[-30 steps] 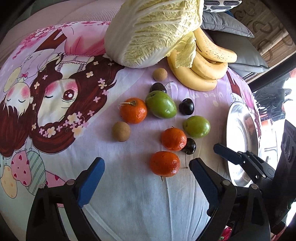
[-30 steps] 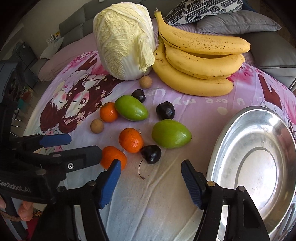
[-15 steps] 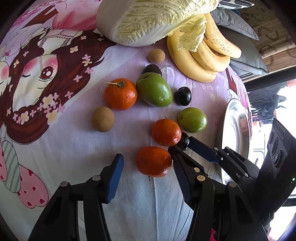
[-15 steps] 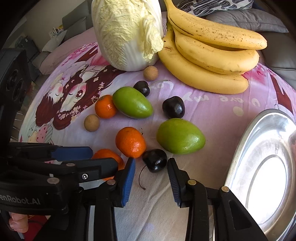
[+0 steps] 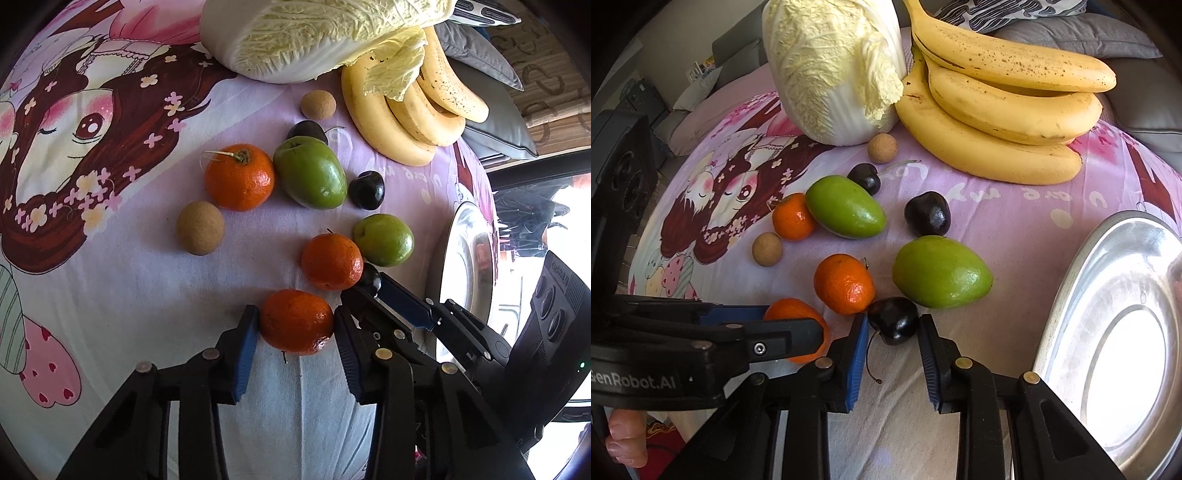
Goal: Organize fruits
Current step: 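Grasp the orange tangerine with the left tool while the right tool grasps a dark cherry, then carry the tangerine into the steel bowl and open the left tool while the right tool releases the cherry there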
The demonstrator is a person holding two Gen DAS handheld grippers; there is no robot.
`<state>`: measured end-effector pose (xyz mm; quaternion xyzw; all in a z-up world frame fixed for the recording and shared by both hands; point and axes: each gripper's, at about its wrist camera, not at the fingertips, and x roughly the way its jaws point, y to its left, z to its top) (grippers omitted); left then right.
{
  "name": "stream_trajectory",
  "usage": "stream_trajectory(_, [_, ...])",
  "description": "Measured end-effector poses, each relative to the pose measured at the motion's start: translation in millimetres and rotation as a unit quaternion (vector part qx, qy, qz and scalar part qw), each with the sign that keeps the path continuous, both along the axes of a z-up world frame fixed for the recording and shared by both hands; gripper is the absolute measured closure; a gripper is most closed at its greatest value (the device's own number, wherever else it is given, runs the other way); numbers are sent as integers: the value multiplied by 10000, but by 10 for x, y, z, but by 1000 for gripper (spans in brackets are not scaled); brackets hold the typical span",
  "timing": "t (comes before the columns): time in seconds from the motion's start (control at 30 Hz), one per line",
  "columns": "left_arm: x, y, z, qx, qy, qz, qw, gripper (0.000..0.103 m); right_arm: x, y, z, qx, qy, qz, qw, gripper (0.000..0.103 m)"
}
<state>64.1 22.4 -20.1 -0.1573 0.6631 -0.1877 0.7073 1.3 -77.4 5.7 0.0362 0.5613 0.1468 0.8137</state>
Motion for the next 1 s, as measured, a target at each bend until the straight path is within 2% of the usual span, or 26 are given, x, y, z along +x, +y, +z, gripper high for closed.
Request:
stream_trajectory(0.43, [-120,102,99,172,-16,210,9996,61,-98,-107,119,184,87,-374,9991,73])
stream_trajectory(0.67, [-131,59,248,286,-96,90,9995,61,-140,-212,255,233,4,-461,9987,73])
stream_trajectory(1.0, [-78,-223,511,206,-226,-119,9995,61,-168,-652,466,213,-156,-1004,9946,73])
